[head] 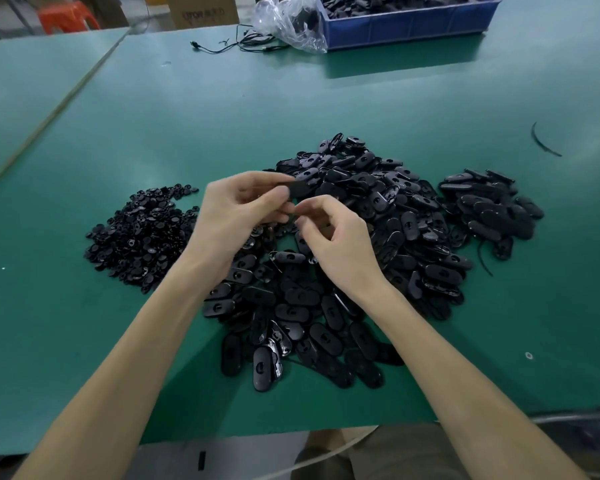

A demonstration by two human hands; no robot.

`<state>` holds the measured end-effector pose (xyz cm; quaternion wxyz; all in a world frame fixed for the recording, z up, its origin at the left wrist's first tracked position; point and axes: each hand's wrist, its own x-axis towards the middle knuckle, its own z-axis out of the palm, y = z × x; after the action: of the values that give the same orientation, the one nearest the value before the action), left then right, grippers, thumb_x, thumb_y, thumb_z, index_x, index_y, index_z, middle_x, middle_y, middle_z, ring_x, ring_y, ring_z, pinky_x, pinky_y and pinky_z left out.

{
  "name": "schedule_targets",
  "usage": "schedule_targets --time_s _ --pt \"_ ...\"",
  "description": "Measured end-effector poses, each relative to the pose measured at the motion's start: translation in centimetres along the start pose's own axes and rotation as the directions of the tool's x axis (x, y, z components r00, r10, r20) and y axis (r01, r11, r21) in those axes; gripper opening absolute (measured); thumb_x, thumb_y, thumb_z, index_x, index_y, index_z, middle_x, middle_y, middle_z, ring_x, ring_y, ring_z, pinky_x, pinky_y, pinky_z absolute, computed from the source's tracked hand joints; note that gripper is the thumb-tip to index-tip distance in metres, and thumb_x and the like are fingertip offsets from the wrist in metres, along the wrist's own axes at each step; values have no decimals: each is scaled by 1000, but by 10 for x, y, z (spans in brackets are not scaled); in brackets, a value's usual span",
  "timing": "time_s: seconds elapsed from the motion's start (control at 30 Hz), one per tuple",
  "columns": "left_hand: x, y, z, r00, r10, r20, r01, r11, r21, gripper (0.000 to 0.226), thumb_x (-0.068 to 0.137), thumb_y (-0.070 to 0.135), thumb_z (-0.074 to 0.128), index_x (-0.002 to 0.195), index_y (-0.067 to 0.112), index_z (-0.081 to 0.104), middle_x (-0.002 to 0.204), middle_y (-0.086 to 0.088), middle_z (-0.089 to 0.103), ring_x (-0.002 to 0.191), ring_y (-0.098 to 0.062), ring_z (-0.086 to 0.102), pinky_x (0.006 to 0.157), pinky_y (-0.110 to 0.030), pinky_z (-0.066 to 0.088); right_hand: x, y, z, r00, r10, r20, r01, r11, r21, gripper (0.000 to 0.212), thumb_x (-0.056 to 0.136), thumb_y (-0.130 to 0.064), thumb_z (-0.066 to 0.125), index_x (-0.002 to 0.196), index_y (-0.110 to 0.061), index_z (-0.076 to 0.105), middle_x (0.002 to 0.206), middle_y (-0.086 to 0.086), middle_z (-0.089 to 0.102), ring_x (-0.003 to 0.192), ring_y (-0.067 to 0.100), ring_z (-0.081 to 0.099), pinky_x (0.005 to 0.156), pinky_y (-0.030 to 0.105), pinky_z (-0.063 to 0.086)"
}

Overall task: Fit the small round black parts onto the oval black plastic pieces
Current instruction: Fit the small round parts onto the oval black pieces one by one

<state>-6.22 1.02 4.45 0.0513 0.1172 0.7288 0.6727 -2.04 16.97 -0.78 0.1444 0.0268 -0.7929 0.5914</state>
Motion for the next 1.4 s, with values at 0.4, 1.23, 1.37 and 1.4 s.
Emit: schedule_targets --time_s 0.4,1.23,1.37,1.4 --pt "40 38 181 860 -175 480 169 984 56 17 92 -9 69 108 -15 67 93 -31 73 78 -34 74 81 -41 64 -3 13 5 979 -186 78 198 958 -208 22 93 -2 67 114 -11 68 114 0 59 101 4 52 89 18 45" --pt "37 39 76 977 40 209 13 970 -244 25 104 3 55 126 2 68 118 -12 76 97 -30 77 79 -35 62 1 9 8 986 -59 155 135 826 -548 32 98 -23 69 124 -5 68 130 6 59 127 25 37 113 39 33" --pt "33 10 19 999 -32 -44 29 997 -68 23 103 3 56 119 7 72 107 -4 79 90 -23 77 78 -31 61 -1 11 6 982 -102 160 172 838 -518 27 100 -22 69 125 -13 73 127 -1 65 128 24 44 112 38 35" --pt "31 0 7 993 -45 -107 43 999 -21 23 103 2 56 117 7 73 104 -3 80 87 -20 76 77 -30 62 -1 11 6 983 -107 148 168 842 -513 24 100 -20 69 123 -13 74 125 -1 67 126 23 45 111 36 36"
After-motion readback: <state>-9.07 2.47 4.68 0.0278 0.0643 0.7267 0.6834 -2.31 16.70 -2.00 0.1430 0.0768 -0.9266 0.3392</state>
